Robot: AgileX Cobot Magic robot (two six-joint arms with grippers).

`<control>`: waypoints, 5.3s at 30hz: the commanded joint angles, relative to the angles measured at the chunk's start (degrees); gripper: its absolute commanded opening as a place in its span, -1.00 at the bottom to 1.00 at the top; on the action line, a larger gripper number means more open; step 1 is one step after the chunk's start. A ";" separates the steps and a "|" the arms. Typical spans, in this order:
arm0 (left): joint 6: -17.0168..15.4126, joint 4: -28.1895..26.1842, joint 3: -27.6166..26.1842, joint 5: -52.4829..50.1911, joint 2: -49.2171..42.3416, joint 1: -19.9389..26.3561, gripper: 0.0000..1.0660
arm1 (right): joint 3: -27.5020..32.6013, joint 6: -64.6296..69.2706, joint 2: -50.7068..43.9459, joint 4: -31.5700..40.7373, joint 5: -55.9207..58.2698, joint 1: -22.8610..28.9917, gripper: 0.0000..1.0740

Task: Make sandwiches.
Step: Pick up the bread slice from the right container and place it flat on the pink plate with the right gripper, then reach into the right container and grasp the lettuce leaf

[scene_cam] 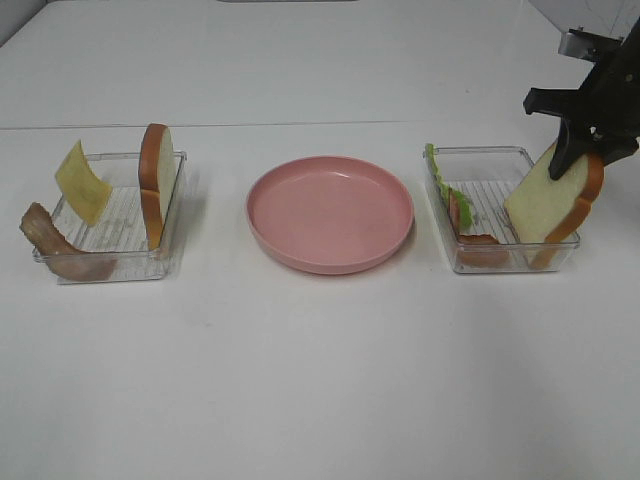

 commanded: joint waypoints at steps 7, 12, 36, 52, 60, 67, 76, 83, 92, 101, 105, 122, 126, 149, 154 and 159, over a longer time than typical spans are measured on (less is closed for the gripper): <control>0.00 0.34 0.00 -0.34 -0.74 -0.29 0.92 | -0.23 2.86 -0.29 -0.46 2.75 -0.11 -1.00; 0.00 0.34 0.00 -0.34 -0.74 -0.29 0.92 | -0.23 3.38 -1.95 0.52 2.86 -0.11 -1.00; 0.00 0.34 0.00 -0.34 -0.74 -0.29 0.92 | -3.15 3.09 -14.09 20.11 -9.05 13.18 -1.00; 0.00 0.34 0.00 -0.34 -0.74 -0.29 0.92 | -6.65 0.34 5.96 28.82 -15.01 22.75 -1.00; 0.00 0.34 0.00 -0.34 -0.74 -0.29 0.92 | -6.93 0.34 10.71 29.74 -16.50 22.75 -1.00; 0.00 0.34 0.00 -0.34 -0.74 -0.29 0.92 | -6.93 0.34 11.69 29.74 -16.90 22.75 -1.00; 0.00 0.34 0.00 -0.34 -0.74 -0.29 0.92 | -6.93 0.34 11.69 28.99 -16.79 22.75 -0.40; 0.00 0.34 0.00 -0.34 -0.74 -0.29 0.92 | -6.93 0.29 11.69 27.79 -16.33 22.75 0.34; 0.00 0.57 0.00 -0.34 -0.74 -0.29 0.92 | -6.93 1.49 9.17 21.37 -16.33 22.75 0.39; 0.00 0.63 0.00 -0.34 -0.74 -0.29 0.92 | -9.40 5.56 5.61 10.60 -11.17 22.75 0.39; 0.00 0.69 0.00 -0.34 -0.74 -0.29 0.92 | -12.20 6.02 4.93 9.11 -6.88 22.75 0.39; 0.00 0.69 0.00 -0.34 -0.74 -0.29 0.92 | -19.19 14.67 6.25 -12.83 0.69 22.63 0.39; 0.00 0.69 0.00 -0.34 -0.74 -0.29 0.92 | -19.19 14.67 7.62 -12.83 0.06 22.63 0.39; 0.00 0.69 0.00 -0.34 -0.74 -0.29 0.92 | -19.37 14.73 13.69 -17.36 2.75 22.63 0.07; 0.00 0.69 0.00 -0.34 -0.74 -0.29 0.92 | -19.37 15.13 13.69 -17.42 2.75 22.63 -0.52; 0.00 0.69 0.00 -0.34 -0.74 -0.29 0.92 | -19.37 15.07 13.69 -19.88 2.75 22.63 -1.00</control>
